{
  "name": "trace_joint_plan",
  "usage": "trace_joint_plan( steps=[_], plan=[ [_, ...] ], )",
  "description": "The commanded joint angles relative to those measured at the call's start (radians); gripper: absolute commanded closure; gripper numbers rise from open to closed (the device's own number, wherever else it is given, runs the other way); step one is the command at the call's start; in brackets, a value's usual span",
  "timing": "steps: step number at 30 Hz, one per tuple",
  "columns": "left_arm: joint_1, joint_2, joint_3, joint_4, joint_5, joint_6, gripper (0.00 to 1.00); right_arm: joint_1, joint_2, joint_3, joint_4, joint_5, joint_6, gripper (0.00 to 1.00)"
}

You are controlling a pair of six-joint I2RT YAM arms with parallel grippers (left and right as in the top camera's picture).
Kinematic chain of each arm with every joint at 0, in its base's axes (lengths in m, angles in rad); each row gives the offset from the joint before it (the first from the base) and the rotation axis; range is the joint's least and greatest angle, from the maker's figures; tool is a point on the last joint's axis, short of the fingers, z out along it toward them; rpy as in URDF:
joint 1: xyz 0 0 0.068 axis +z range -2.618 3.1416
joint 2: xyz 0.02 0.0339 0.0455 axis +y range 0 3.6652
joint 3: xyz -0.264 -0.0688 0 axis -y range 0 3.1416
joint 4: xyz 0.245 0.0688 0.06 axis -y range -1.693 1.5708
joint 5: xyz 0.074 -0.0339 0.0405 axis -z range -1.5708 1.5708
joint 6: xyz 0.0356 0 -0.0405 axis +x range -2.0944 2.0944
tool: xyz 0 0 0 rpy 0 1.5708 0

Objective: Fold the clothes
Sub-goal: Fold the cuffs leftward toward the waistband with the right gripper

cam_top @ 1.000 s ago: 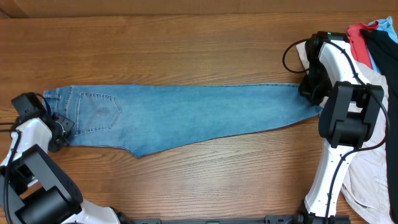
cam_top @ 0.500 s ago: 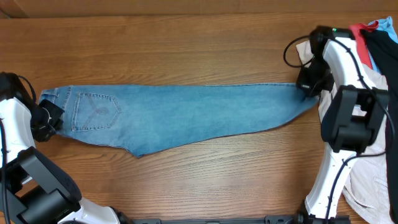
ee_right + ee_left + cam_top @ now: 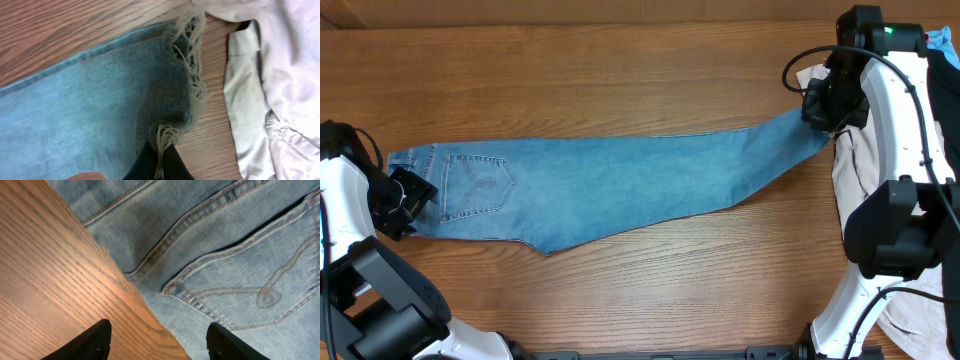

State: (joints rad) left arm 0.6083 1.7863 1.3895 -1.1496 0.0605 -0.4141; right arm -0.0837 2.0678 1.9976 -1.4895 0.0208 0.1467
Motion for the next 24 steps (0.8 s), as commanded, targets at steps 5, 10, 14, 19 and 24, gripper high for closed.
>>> trace_joint_plan(
  steps=[5, 10, 14, 19, 24],
  plan=[
    [-0.006, -0.006, 0.021, -0.034, 0.011, 0.015, 0.33, 0.128, -0.005, 0.012, -0.002, -0.08, -0.058, 0.96],
    [-0.006, -0.006, 0.021, -0.042, 0.011, 0.015, 0.24, 0.295, -0.005, 0.012, 0.012, -0.087, -0.006, 0.96],
    [-0.006, -0.006, 0.021, -0.048, 0.019, 0.014, 0.22, 0.439, 0.002, 0.012, 0.066, -0.109, 0.05, 0.96],
    [-0.007, -0.006, 0.021, -0.055, 0.037, 0.014, 0.22, 0.612, 0.036, 0.01, 0.179, -0.13, 0.098, 0.96],
    [-0.007, -0.006, 0.021, -0.055, 0.064, 0.015, 0.22, 0.744, 0.097, 0.01, 0.323, -0.158, 0.127, 0.96]
  ],
)
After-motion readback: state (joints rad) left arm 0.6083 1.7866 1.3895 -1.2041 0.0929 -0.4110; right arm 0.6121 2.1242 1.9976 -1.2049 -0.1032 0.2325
